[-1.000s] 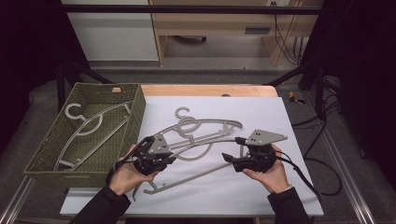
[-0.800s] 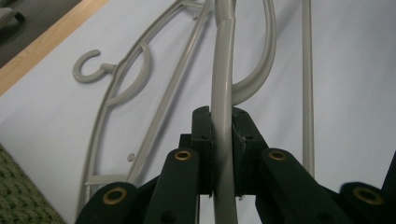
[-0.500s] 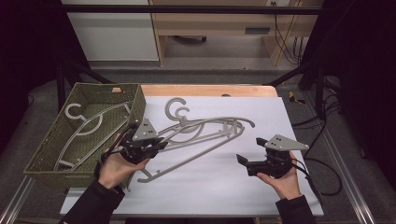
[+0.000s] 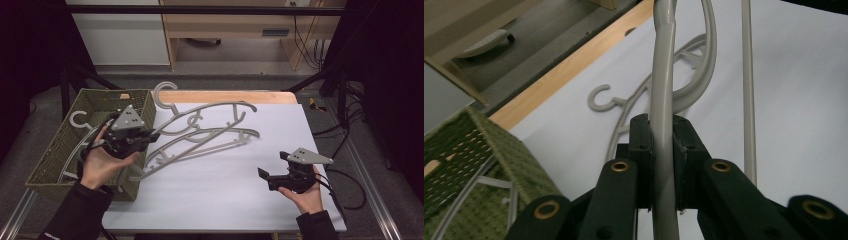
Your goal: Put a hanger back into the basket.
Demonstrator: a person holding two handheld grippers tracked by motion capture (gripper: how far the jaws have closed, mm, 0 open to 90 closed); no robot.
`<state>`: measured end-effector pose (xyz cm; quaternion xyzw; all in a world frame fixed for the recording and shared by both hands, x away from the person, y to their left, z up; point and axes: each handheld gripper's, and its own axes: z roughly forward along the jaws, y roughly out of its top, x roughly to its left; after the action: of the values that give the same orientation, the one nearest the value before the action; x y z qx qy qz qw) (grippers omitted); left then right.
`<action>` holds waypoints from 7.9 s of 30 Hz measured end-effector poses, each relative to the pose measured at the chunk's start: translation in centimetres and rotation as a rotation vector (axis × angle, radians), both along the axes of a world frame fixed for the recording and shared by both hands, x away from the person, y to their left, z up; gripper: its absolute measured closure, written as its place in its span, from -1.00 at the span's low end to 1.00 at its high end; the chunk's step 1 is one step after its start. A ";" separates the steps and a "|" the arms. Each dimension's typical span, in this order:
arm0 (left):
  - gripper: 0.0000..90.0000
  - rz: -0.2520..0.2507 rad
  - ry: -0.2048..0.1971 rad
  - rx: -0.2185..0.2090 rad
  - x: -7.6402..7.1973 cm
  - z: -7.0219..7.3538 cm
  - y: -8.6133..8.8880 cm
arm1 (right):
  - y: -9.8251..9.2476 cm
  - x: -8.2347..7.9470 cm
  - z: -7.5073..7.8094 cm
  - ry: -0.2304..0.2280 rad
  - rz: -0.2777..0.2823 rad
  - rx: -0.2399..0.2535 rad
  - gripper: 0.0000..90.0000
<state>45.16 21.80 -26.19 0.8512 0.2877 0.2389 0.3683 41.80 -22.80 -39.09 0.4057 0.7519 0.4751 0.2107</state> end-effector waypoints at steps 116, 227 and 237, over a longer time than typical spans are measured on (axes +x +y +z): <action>-0.05 0.418 0.110 -0.155 3.3 -9.0 19.9 | 0.4 0.5 -0.7 0.022 0.003 -0.032 -0.92; 0.57 0.216 0.301 0.042 15.1 -20.1 -6.3 | 0.5 0.1 -0.8 0.004 0.044 -0.040 -0.87; 0.68 0.169 0.356 0.056 13.5 -19.7 -6.5 | 0.5 0.0 -0.7 0.006 0.040 -0.036 -0.86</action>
<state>58.69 15.27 -45.89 0.8627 0.4121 0.1226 0.2664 41.80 -22.32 -39.84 0.3881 0.7690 0.4643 0.2059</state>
